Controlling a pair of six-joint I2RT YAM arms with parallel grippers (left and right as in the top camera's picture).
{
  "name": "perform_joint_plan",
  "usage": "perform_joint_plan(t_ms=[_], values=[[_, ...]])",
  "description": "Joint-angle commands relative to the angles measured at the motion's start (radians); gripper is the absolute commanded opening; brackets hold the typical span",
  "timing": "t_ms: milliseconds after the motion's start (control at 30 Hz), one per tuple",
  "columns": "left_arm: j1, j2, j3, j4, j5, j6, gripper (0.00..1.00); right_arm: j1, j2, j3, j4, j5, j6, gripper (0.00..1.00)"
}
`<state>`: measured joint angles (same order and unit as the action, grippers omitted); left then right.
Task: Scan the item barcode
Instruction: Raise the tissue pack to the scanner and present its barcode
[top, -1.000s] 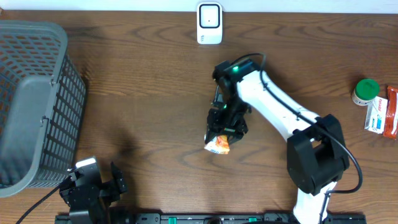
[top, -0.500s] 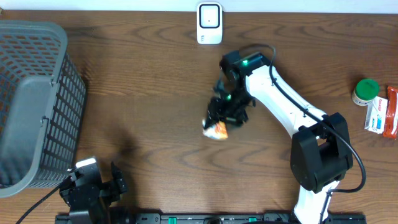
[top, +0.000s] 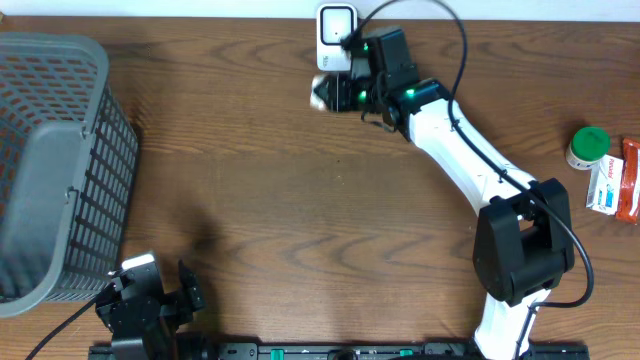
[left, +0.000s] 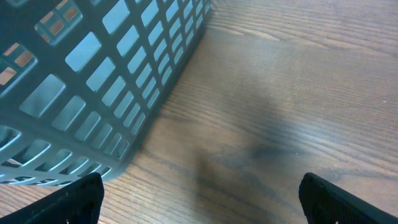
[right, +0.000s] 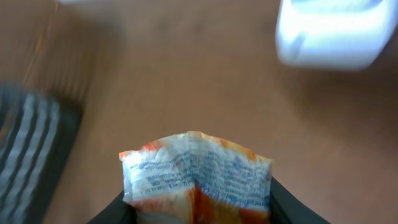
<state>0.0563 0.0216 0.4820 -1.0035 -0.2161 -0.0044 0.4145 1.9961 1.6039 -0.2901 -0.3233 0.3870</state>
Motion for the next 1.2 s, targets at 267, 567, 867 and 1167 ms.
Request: perform_joint_plan(t_ms=[267, 567, 867, 1167], values=[[0.000, 0.000, 0.013, -0.001, -0.013, -0.016, 0.99, -0.005, 0.110, 0.013, 0.449, 0.323, -0.187, 0.29], [0.000, 0.000, 0.013, -0.001, -0.013, -0.016, 0.98, -0.049, 0.320, 0.113, 0.719, 0.378, -0.132, 0.29], [0.000, 0.000, 0.013, -0.001, -0.013, -0.016, 0.99, -0.053, 0.613, 0.585, 0.484, 0.318, -0.113, 0.29], [0.000, 0.000, 0.013, -0.001, -0.013, -0.016, 0.98, -0.059, 0.610, 0.694, 0.271, 0.306, -0.127, 0.28]])
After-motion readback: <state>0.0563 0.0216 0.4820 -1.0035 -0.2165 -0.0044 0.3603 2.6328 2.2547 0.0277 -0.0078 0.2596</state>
